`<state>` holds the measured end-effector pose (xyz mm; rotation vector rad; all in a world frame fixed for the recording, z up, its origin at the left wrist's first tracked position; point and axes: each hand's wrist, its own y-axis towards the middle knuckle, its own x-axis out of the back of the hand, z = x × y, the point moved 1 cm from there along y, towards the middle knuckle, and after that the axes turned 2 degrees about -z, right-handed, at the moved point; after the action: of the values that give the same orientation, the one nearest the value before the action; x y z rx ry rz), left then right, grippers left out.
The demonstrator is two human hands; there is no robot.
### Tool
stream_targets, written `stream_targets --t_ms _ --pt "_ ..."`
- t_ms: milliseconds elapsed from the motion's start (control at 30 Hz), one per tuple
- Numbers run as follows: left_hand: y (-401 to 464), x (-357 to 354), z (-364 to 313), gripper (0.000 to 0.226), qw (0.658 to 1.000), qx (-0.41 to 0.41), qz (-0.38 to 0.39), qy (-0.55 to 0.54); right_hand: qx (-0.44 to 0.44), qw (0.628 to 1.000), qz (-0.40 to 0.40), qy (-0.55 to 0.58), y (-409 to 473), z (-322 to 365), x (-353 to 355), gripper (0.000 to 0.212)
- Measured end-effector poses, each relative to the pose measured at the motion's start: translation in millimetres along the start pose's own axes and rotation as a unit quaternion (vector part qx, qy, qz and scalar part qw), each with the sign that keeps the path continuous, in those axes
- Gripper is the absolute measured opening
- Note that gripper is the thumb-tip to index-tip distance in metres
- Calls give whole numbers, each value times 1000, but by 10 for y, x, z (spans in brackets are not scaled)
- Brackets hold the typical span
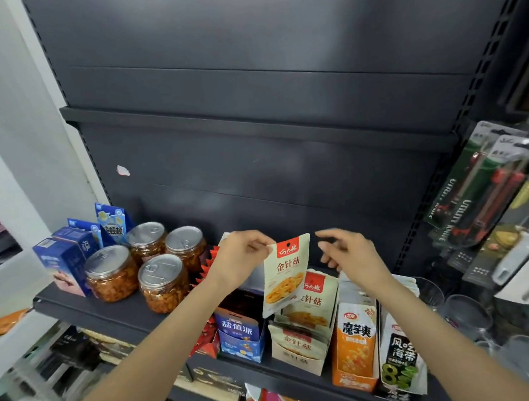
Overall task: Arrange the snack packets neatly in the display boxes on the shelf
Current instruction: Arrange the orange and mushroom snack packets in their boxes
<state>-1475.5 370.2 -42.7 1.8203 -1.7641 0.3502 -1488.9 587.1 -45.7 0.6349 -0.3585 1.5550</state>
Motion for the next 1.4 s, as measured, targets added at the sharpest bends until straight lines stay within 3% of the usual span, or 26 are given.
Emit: stream_targets --t_ms 133,233,300,467,567,667,833,1100,1200,1400 --pt "-23 -31 -171 16 1000 -21 9 -13 46 998 48 11 -65 287 -33 19" --pt "-65 -23 -258 9 995 -32 40 -81 50 998 8 40 -82 348 -2 11" --pt "-103 -21 -266 13 990 -3 70 -120 34 995 -22 91 -100 382 67 15" --pt "-188 -97 -90 36 982 128 114 -77 23 991 -50 121 -158 431 246 12" --pt "-242 -165 -63 37 937 207 189 -210 27 989 -53 136 -210 442 314 14" --pt "-217 -192 -38 36 907 217 144 -331 22 986 -55 158 -269 390 393 21" --pt "-169 -120 2 55 955 136 71 -253 22 996 -65 55 -362 182 461 30" --pt "-281 65 -76 61 969 37 40 -239 10 985 -73 155 -448 109 422 37" --pt "-326 77 2 54 972 69 35 -223 21 987 -60 144 -476 80 395 35" --pt "-362 10 100 28 950 146 87 -263 128 983 -129 -37 -491 92 400 22"
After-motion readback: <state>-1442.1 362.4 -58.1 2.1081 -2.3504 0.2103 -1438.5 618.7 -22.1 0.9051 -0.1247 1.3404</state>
